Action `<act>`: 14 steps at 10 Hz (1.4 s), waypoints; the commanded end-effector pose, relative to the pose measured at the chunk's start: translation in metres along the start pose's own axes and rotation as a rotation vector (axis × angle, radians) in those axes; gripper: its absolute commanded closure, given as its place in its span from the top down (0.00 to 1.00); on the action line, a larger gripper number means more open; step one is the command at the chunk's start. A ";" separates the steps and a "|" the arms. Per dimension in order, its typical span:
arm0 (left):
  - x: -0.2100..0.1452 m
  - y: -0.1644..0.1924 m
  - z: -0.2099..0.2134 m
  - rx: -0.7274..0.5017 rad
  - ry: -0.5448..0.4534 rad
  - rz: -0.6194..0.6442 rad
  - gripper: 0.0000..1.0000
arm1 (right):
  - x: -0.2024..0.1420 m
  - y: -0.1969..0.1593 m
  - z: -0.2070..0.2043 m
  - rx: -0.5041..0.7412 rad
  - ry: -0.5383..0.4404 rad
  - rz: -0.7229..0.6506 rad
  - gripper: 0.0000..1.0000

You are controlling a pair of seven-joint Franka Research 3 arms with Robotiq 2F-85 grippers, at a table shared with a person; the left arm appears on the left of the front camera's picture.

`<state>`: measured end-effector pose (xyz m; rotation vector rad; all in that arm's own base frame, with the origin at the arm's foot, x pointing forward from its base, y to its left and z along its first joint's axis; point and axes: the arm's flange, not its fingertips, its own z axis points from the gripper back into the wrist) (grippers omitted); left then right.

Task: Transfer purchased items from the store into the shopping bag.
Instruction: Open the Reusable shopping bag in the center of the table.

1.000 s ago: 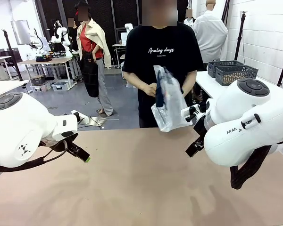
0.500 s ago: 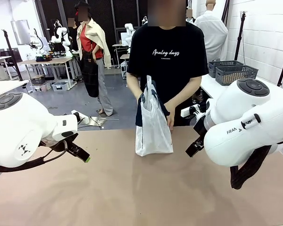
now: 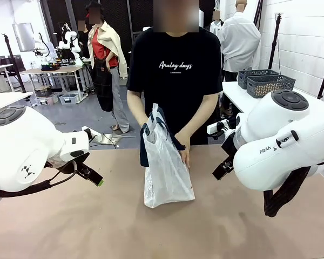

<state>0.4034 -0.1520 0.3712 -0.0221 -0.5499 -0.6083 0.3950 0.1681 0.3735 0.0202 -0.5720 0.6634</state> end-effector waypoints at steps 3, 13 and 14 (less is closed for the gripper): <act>0.000 0.001 0.000 0.000 0.000 0.002 1.00 | 0.000 0.000 0.000 0.000 0.000 0.000 1.00; 0.000 0.001 0.000 0.000 0.000 0.002 1.00 | 0.000 0.000 0.000 0.000 0.000 0.000 1.00; 0.000 0.001 0.000 0.000 0.000 0.002 1.00 | 0.000 0.000 0.000 0.000 0.000 0.000 1.00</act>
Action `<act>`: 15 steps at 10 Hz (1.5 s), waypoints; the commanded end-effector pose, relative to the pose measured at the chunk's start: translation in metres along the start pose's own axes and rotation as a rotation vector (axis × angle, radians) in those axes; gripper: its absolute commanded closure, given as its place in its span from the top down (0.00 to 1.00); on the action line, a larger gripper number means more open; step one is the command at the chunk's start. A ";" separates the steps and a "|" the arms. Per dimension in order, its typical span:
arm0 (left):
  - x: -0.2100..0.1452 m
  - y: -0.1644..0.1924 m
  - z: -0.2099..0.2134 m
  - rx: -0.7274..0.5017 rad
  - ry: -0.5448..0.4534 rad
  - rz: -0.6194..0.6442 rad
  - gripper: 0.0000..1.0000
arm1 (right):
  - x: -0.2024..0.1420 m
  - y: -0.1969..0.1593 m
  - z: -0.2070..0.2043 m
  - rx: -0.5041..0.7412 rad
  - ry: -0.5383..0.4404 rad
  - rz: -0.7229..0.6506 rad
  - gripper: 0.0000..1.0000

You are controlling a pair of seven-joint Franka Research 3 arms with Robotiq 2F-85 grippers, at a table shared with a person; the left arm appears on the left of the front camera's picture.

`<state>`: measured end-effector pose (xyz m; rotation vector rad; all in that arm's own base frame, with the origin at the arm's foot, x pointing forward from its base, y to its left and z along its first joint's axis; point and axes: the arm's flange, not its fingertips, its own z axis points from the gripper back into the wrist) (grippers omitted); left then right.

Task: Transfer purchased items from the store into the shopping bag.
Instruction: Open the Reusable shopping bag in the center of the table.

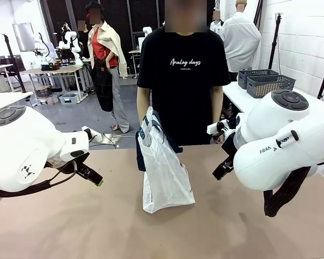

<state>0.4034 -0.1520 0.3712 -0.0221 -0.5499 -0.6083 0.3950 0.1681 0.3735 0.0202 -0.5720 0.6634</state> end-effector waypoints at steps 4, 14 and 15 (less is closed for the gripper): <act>0.000 0.001 0.000 0.000 0.000 0.002 1.00 | 0.000 0.000 0.000 0.000 0.000 0.000 1.00; 0.004 -0.007 0.023 -0.095 0.053 0.079 1.00 | 0.014 0.004 0.011 0.082 0.002 -0.063 1.00; 0.008 -0.008 0.029 -0.098 0.056 0.089 1.00 | 0.018 0.003 0.014 0.107 -0.004 -0.063 1.00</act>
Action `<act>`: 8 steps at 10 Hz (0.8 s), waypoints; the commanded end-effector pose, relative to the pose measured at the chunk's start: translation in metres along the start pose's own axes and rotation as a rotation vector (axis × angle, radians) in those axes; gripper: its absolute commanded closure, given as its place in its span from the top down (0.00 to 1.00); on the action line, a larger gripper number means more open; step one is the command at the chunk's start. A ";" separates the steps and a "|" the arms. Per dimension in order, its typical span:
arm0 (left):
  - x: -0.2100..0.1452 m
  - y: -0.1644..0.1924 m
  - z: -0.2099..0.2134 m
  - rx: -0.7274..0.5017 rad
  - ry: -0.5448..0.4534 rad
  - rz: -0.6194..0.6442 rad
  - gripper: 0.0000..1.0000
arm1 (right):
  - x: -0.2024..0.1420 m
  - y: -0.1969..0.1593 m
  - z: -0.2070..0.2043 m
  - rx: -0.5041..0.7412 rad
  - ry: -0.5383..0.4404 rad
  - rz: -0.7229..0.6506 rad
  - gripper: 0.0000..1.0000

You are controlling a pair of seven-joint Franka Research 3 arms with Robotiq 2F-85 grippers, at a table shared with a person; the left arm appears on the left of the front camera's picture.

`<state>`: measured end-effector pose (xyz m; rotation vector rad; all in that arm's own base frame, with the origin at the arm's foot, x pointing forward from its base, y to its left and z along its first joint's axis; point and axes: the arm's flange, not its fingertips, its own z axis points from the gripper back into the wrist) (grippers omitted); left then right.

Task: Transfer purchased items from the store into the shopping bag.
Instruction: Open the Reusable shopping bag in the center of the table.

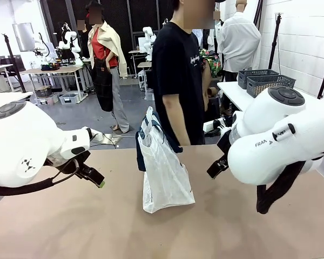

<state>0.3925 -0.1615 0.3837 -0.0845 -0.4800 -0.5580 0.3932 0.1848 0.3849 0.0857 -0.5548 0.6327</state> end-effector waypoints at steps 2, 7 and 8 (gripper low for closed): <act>0.010 -0.002 0.033 -0.053 0.013 0.044 1.00 | 0.020 -0.005 0.027 0.047 0.020 -0.046 1.00; 0.062 -0.023 0.105 -0.077 -0.028 0.130 1.00 | 0.114 0.016 0.104 0.023 0.117 -0.082 1.00; 0.073 -0.025 0.109 -0.086 -0.024 0.114 1.00 | 0.136 0.019 0.109 0.023 0.130 -0.080 1.00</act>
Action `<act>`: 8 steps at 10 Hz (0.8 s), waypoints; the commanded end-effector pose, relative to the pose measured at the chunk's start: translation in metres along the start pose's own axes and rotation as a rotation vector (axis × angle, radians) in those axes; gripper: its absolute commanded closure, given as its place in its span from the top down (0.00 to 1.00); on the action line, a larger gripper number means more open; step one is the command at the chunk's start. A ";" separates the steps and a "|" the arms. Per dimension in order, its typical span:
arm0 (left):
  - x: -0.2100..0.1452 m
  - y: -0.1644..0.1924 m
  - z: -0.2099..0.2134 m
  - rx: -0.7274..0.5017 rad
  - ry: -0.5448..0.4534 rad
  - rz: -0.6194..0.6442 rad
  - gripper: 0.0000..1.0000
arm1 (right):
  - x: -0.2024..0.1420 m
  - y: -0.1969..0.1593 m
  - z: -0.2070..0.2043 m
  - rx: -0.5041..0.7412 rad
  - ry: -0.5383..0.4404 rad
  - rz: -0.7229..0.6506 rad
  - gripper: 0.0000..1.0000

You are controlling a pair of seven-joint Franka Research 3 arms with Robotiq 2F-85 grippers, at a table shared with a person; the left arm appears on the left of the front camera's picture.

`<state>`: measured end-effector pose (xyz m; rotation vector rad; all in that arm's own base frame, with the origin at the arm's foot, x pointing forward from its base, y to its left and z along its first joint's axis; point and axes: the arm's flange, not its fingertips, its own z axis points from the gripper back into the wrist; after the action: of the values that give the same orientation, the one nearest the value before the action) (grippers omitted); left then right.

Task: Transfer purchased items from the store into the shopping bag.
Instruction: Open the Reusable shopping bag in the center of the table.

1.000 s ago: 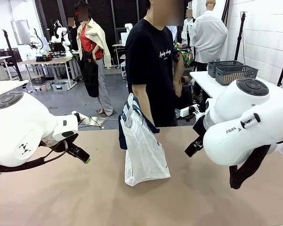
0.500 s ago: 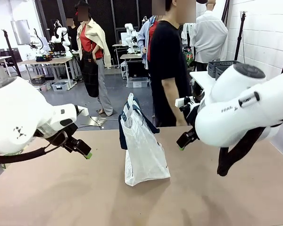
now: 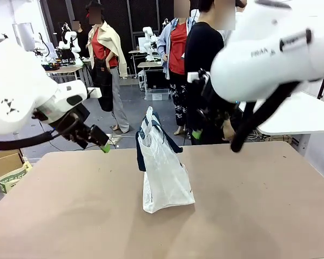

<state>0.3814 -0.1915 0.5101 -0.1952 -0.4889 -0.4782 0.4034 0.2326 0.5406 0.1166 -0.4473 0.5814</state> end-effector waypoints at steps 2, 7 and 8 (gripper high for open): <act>0.021 -0.007 0.006 -0.029 0.025 -0.019 1.00 | 0.062 0.015 0.004 -0.093 0.046 -0.028 1.00; 0.019 -0.011 0.010 -0.011 0.023 -0.028 1.00 | 0.059 0.014 0.012 -0.064 0.016 -0.015 1.00; 0.024 -0.012 0.004 -0.027 0.045 0.050 1.00 | 0.068 0.015 0.009 -0.078 0.015 0.000 1.00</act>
<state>0.3880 -0.2059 0.5272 -0.1981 -0.4586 -0.4913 0.4409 0.2770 0.5794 0.0379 -0.4566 0.5628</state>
